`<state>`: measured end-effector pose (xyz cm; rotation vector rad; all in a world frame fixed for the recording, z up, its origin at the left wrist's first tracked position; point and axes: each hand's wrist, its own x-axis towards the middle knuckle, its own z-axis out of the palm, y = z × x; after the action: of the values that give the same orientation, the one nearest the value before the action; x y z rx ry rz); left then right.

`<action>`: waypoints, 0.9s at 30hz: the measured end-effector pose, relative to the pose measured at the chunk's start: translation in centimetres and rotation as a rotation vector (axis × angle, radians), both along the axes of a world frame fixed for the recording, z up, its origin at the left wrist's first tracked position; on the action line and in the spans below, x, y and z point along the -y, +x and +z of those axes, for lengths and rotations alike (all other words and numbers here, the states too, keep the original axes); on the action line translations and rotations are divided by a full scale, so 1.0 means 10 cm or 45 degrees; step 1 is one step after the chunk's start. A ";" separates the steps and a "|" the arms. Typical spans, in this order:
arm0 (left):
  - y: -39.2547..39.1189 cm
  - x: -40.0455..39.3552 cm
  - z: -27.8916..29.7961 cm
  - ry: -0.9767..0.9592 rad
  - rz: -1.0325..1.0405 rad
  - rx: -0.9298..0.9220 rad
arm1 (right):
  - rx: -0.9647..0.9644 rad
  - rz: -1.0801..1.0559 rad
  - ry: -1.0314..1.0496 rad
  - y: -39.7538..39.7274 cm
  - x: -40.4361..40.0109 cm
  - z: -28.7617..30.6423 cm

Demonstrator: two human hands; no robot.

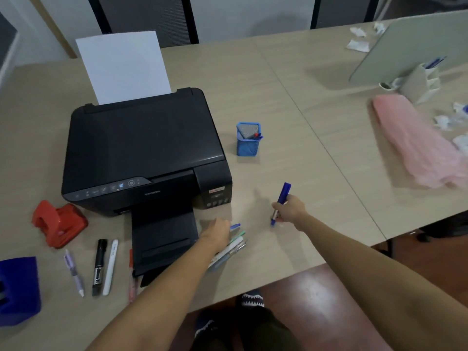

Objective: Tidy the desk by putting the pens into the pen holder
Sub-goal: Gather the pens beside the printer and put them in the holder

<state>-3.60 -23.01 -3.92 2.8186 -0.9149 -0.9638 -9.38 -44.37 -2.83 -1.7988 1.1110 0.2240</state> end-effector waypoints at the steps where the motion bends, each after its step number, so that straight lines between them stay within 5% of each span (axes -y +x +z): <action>1: 0.00 0.01 0.00 -0.016 0.005 0.001 | 0.007 0.004 0.013 0.02 0.04 0.00; 13: -0.06 -0.02 -0.06 -0.235 -0.125 0.026 | -0.023 0.131 0.027 0.16 0.30 -0.11; 19: -0.12 -0.02 -0.07 -0.150 -0.246 0.072 | -0.015 0.147 0.041 0.27 0.40 -0.07; 24: -0.14 0.15 -0.04 -0.067 -0.017 0.026 | 0.053 0.120 0.042 0.36 0.46 0.05; 27: -0.05 0.44 0.09 -0.230 0.171 -0.032 | 0.114 0.121 -0.105 0.48 0.61 0.21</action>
<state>-4.08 -27.41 -3.04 2.6710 -0.7568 -0.8516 -4.54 -50.46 -0.77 -1.9181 0.9860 0.1546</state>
